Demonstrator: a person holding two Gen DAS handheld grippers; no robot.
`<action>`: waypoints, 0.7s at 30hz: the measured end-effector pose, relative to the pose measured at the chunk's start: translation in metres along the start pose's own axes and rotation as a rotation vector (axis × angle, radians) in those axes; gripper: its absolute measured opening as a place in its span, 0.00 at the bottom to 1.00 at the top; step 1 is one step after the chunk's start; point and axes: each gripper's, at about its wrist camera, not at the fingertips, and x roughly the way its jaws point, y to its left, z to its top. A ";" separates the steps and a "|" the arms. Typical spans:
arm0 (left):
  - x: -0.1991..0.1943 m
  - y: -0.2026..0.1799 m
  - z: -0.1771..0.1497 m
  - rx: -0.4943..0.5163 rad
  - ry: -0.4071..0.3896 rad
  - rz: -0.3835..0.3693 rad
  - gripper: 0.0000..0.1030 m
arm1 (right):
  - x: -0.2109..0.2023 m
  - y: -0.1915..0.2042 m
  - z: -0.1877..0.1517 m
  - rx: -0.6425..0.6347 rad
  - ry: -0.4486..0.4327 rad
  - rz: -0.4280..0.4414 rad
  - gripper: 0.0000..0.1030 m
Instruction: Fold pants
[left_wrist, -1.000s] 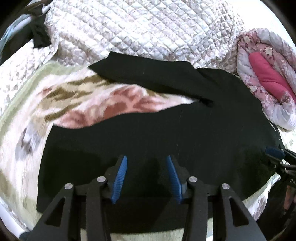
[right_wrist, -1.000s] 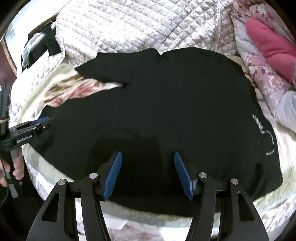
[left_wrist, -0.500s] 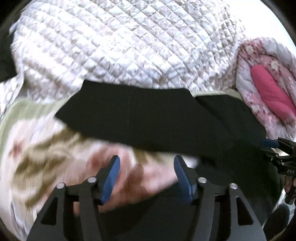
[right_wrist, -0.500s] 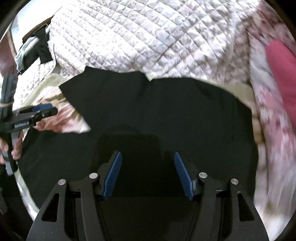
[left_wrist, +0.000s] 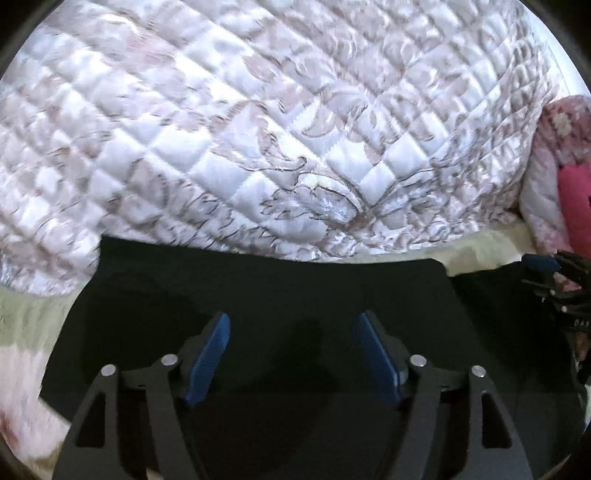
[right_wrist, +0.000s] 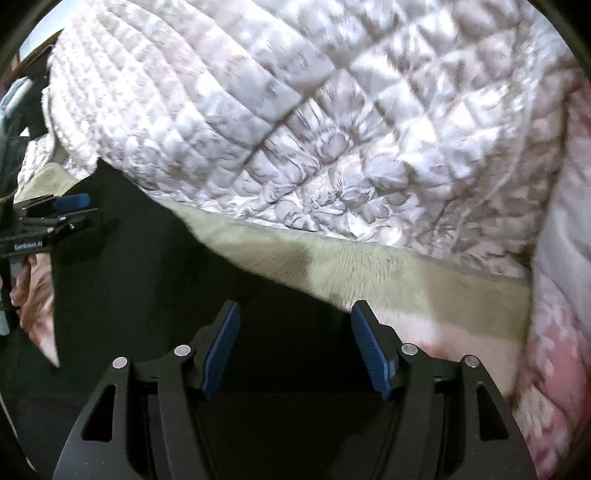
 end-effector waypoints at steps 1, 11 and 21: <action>0.007 -0.001 0.001 0.005 0.011 0.010 0.73 | 0.007 -0.001 0.001 -0.002 0.013 0.002 0.61; 0.031 -0.035 -0.019 0.189 -0.009 0.236 0.22 | 0.013 0.019 -0.004 -0.104 0.051 -0.014 0.08; -0.055 -0.023 -0.023 0.091 -0.121 0.171 0.04 | -0.106 0.048 -0.030 -0.077 -0.144 0.017 0.08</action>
